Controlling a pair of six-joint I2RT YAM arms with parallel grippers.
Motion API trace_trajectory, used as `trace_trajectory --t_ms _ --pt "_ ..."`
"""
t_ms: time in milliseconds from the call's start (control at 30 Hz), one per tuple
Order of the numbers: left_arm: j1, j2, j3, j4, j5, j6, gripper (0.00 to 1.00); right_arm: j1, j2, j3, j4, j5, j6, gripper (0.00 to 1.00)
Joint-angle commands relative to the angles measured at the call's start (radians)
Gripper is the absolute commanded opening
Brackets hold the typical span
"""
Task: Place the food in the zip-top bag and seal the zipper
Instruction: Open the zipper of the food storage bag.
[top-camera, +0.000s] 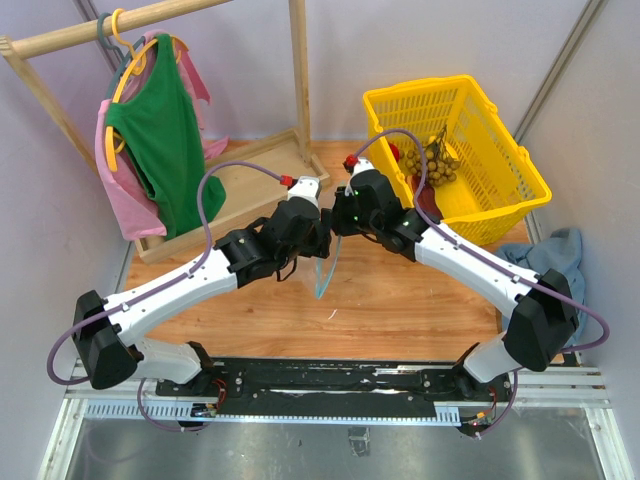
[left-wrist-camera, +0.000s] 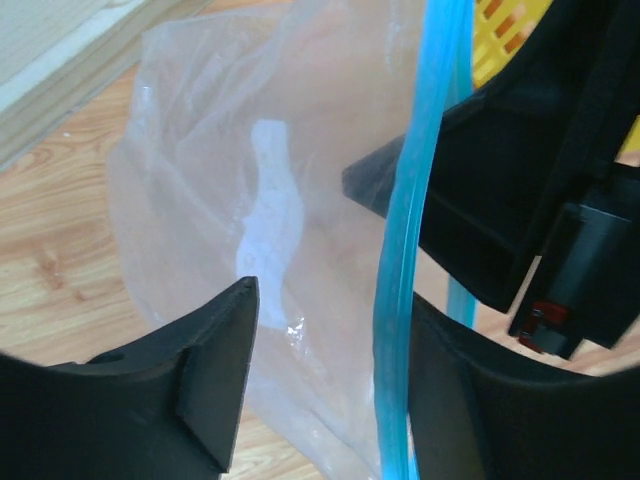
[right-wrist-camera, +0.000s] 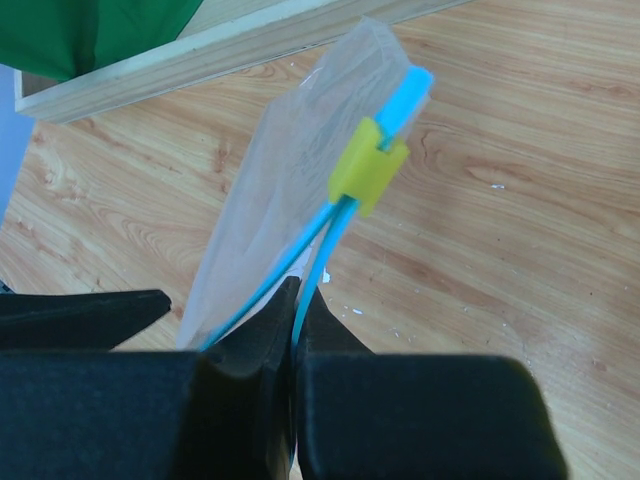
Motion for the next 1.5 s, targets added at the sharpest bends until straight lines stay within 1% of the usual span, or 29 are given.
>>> trace_trajectory --t_ms 0,100,233,267,367,500,667,767,833,933,1000,1067,1100,1267,1367,1467 --pt "-0.006 0.015 0.000 -0.020 -0.135 0.000 0.54 0.018 -0.004 0.039 -0.018 0.001 -0.009 0.01" --pt "-0.005 0.013 0.016 -0.033 -0.164 0.024 0.40 0.017 0.006 0.046 -0.025 -0.003 -0.013 0.01" --pt "0.006 -0.015 0.018 -0.077 -0.212 0.034 0.14 0.018 0.019 0.058 -0.042 -0.007 -0.035 0.01" --pt "0.010 -0.025 0.017 -0.092 -0.226 0.032 0.10 0.018 0.022 0.056 -0.044 -0.004 -0.042 0.01" --pt "0.016 -0.064 0.018 -0.143 -0.262 0.020 0.01 0.017 0.041 0.061 -0.051 -0.001 -0.059 0.02" --pt "0.050 -0.113 0.026 -0.195 -0.285 0.013 0.00 0.017 0.079 0.097 -0.072 -0.010 -0.089 0.02" --pt "0.101 -0.140 0.020 -0.213 -0.231 0.029 0.00 0.017 0.125 0.119 -0.086 -0.017 -0.151 0.04" --pt "0.130 -0.144 0.018 -0.219 -0.167 0.042 0.00 0.017 0.166 0.150 -0.094 -0.039 -0.191 0.08" --pt "0.146 -0.157 0.005 -0.197 -0.119 0.056 0.01 0.017 0.195 0.179 -0.103 -0.056 -0.214 0.12" --pt "0.165 -0.155 -0.010 -0.152 -0.026 0.059 0.00 0.017 0.230 0.195 -0.107 -0.046 -0.229 0.14" --pt "0.170 -0.136 -0.013 -0.126 -0.008 0.032 0.00 0.016 0.245 0.202 -0.103 -0.058 -0.206 0.17" --pt "0.170 -0.113 -0.014 -0.107 0.003 -0.026 0.00 0.018 0.246 0.197 -0.079 -0.095 -0.172 0.24" --pt "0.170 -0.108 -0.022 -0.090 0.011 -0.053 0.00 0.018 0.244 0.193 -0.071 -0.106 -0.149 0.25" --pt "0.170 -0.115 -0.077 -0.002 0.036 -0.142 0.00 0.034 0.175 0.144 -0.027 -0.086 -0.079 0.30" --pt "0.170 -0.124 -0.077 0.011 0.028 -0.174 0.00 0.054 0.132 0.087 0.008 -0.038 -0.042 0.33" --pt "0.170 -0.135 -0.072 0.013 0.010 -0.197 0.00 0.071 0.121 0.057 0.035 -0.018 -0.020 0.34"
